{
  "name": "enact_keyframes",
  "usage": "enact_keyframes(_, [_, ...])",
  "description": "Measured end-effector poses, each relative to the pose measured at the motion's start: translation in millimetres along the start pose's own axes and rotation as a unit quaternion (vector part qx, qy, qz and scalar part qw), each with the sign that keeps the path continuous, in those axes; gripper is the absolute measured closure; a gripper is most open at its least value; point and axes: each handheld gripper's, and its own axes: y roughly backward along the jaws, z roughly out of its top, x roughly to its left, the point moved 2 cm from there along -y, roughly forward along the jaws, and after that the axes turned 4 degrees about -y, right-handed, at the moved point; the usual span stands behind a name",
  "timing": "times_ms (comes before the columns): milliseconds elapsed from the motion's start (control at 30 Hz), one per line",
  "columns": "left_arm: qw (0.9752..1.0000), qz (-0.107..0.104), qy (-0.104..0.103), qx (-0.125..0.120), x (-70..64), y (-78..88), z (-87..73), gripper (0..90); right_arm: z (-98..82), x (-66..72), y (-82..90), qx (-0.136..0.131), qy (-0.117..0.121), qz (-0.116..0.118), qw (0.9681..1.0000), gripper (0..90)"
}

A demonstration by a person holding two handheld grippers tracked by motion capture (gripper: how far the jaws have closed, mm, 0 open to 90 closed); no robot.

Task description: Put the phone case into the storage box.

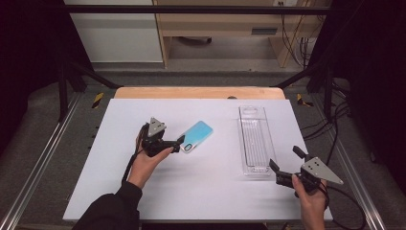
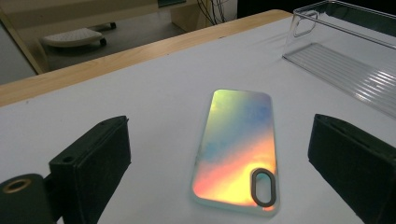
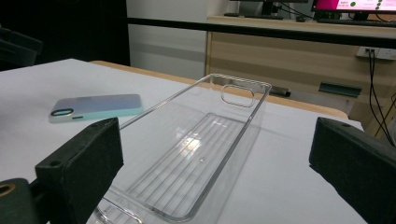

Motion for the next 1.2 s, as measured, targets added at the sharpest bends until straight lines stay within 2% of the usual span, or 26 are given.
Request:
enact_keyframes(33, [1.0, -0.005, 0.003, 0.001, -0.3, -3.0, 1.2, 5.7, 0.2, 0.4, 0.2, 0.0, 0.0, 0.0, 1.0, 2.9])
enact_keyframes(133, [1.0, -0.005, -0.003, 0.005, -0.5, -9.4, 4.1, 5.8, 0.4, 0.7, 0.8, -0.001, -0.001, 0.0, 1.0, 2.8])
enact_keyframes(200, [0.9998, -0.011, 0.013, -0.003, 0.6, -12.2, 6.7, 5.9, -0.1, 0.4, 0.5, 0.001, -0.002, 0.001, 1.0, 2.8])
enact_keyframes(267, [0.9999, -0.004, 0.014, -0.007, 1.5, -14.3, 9.5, 6.9, -0.2, 0.5, 0.1, 0.001, 0.0, 0.0, 1.0, 2.7])
enact_keyframes(367, [0.9997, 0.001, 0.021, -0.009, 3.3, -18.4, 11.7, 12.8, 0.2, 1.0, 0.4, 0.001, 0.001, 0.0, 1.0, 2.8])
enact_keyframes(433, [0.9997, 0.013, 0.022, -0.004, 3.8, -22.9, 13.1, 17.2, 0.1, 1.0, 0.4, 0.0, 0.001, 0.001, 1.0, 2.8])
enact_keyframes(467, [0.9995, 0.015, 0.027, -0.002, 3.8, -25.4, 13.6, 21.7, -0.1, 0.8, 0.2, 0.001, 0.003, 0.001, 1.0, 2.9])
enact_keyframes(533, [0.9996, 0.013, 0.026, 0.005, 3.4, -31.0, 14.0, 21.9, -0.1, 0.9, -0.2, 0.001, 0.003, 0.0, 1.0, 3.0])
enact_keyframes(633, [0.9996, 0.011, 0.021, 0.016, 3.4, -39.1, 13.6, 27.5, 0.2, 1.1, -0.5, 0.0, 0.004, -0.001, 1.0, 3.0])
enact_keyframes(700, [0.9995, 0.006, 0.02, 0.023, 3.3, -44.4, 12.9, 34.5, 0.2, 1.2, -0.2, 0.001, 0.0, 0.0, 1.0, 2.9])
enact_keyframes(833, [0.9992, 0.014, 0.007, 0.036, 0.4, -53.7, 13.2, 45.3, 0.2, 0.7, -0.2, 0.001, -0.001, 0.001, 1.0, 2.7])
enact_keyframes(967, [0.9995, 0.018, 0.001, 0.025, 0.3, -58.4, 15.8, 61.3, 0.3, 2.3, -0.4, 0.003, 0.002, 0.001, 1.0, 2.8])
enact_keyframes(1100, [0.9993, 0.011, 0.025, 0.024, 4.5, -60.2, 15.1, 74.7, 0.3, 2.1, 0.5, 0.005, 0.004, -0.002, 1.0, 2.7])
enact_keyframes(1200, [0.9992, 0.024, 0.005, 0.032, 4.8, -60.8, 14.0, 85.0, 0.6, 1.4, 1.0, 0.003, 0.004, -0.003, 1.0, 2.7])
